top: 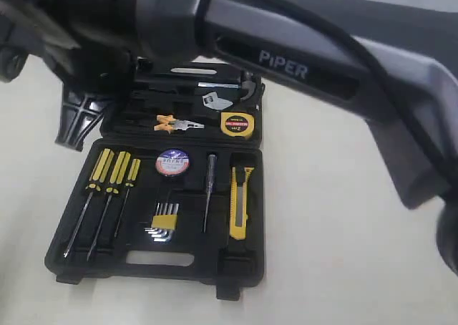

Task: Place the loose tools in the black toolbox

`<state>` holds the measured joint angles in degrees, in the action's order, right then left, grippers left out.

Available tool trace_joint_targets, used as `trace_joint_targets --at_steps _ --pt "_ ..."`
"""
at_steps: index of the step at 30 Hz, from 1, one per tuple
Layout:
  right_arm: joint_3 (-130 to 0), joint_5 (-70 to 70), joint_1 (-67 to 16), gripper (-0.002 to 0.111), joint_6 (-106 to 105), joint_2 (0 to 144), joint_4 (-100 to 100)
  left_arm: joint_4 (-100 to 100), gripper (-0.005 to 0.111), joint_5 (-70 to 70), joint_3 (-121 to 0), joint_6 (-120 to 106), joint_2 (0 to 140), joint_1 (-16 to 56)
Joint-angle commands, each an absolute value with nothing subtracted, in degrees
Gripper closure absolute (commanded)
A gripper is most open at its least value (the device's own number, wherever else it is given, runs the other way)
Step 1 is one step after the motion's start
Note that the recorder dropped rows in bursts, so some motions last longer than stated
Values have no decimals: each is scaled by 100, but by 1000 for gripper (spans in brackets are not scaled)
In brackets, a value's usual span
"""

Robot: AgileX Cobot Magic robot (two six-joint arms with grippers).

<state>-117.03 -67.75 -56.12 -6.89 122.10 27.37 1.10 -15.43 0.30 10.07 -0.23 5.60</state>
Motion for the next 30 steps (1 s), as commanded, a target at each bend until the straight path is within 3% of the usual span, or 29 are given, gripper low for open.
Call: trace_joint_targets --at_steps 1,7,10,14,21,27,29,30 --pt "-11257 -6996 -6249 109 -577 11706 2923 131 107 -1543 0 1005 0 593" --pt "-9305 -6473 -7089 109 617 10629 3303 131 107 -1543 0 1005 0 593" --pt "-7572 -5783 -7573 109 2472 9837 3903 131 107 -1543 0 1005 0 593" --pt "-6182 -4982 -7826 109 4296 9626 4952 131 107 -1543 0 1005 0 593" --pt "-5849 -3734 -7835 109 5556 10361 5730 131 107 -1543 0 1005 0 593" --pt "-5859 -3836 -7835 108 5775 10949 6013 131 107 -1543 0 1005 0 593" --pt "-5859 -3794 -7835 103 5761 10977 6104 131 107 -1543 0 1005 0 593" --pt "-5859 -3723 -7835 90 5761 10977 6232 131 107 -1543 0 1005 0 593"
